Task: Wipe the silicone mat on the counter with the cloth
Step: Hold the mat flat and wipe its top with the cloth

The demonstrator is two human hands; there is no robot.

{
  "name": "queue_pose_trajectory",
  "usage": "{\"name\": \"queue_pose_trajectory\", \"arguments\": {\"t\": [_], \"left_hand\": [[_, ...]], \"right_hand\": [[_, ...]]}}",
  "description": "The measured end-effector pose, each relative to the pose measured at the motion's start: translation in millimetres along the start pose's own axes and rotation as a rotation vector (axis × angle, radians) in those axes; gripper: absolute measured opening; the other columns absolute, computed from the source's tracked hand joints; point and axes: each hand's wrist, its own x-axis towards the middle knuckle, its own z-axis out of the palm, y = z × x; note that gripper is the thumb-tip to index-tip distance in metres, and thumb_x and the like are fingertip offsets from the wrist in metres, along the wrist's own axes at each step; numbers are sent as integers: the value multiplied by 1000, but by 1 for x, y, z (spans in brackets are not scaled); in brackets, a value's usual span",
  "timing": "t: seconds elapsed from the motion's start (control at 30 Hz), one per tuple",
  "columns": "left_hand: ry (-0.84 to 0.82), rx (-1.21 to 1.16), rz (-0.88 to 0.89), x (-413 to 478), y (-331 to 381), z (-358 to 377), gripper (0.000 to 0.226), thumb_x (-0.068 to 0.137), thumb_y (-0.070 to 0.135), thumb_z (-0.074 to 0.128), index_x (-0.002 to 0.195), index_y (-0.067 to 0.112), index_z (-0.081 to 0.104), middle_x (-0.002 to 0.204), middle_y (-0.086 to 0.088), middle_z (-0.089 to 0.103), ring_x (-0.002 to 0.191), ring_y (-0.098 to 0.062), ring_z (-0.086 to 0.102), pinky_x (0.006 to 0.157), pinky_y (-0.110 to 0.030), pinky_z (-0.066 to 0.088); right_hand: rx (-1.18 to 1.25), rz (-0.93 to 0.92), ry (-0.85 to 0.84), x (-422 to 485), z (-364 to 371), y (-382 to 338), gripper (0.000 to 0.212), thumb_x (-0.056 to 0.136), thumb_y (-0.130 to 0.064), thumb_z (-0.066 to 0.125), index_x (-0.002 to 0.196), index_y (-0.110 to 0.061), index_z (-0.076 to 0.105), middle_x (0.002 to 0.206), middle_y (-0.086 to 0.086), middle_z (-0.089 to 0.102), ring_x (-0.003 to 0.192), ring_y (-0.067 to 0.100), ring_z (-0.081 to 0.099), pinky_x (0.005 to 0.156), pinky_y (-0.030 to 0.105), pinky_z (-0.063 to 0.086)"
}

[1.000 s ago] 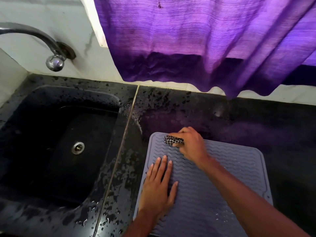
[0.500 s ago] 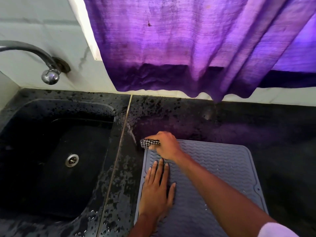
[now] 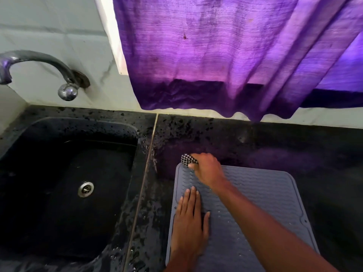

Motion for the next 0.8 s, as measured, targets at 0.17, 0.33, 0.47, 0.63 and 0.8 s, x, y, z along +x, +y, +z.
{"name": "queue_pose_trajectory", "arguments": {"t": [0.17,0.33,0.47,0.63,0.8], "left_hand": [[26,-33,7,-1,1,0,63,99,43,41,147,2,49,157,-12,44,146,-25,40,119,-38,22],[14,-51,-9,-2,1,-1,62,100,44,41,144,1,53,152,-15,50,143,-26,45,120,-36,20],[-7,-54,-48,-1,3,-6,61,99,44,41,140,2,57,144,-16,57,135,-28,54,120,-32,17],[46,-79,-3,-2,1,-6,59,101,40,39,146,2,51,155,-11,46,145,-24,41,116,-39,28],[124,-186,-17,3,-4,-4,56,100,36,43,145,3,53,154,-8,48,143,-24,44,117,-35,30]], "right_hand": [[-85,-124,-76,-1,0,-13,28,90,-33,62,116,-24,64,103,8,65,100,29,58,80,37,47],[-108,-196,-197,-5,-7,-30,17,88,-33,65,99,-21,69,94,6,68,96,30,63,71,35,47],[-107,-224,-345,-18,-10,-31,18,86,-31,65,102,-23,69,99,8,69,97,32,62,77,38,50],[135,-86,-81,-14,-27,-10,17,85,-26,67,102,-24,67,94,2,71,92,26,65,69,32,49],[533,153,465,-22,-51,18,26,85,-22,70,110,-15,68,96,1,73,86,13,63,71,26,45]]}}
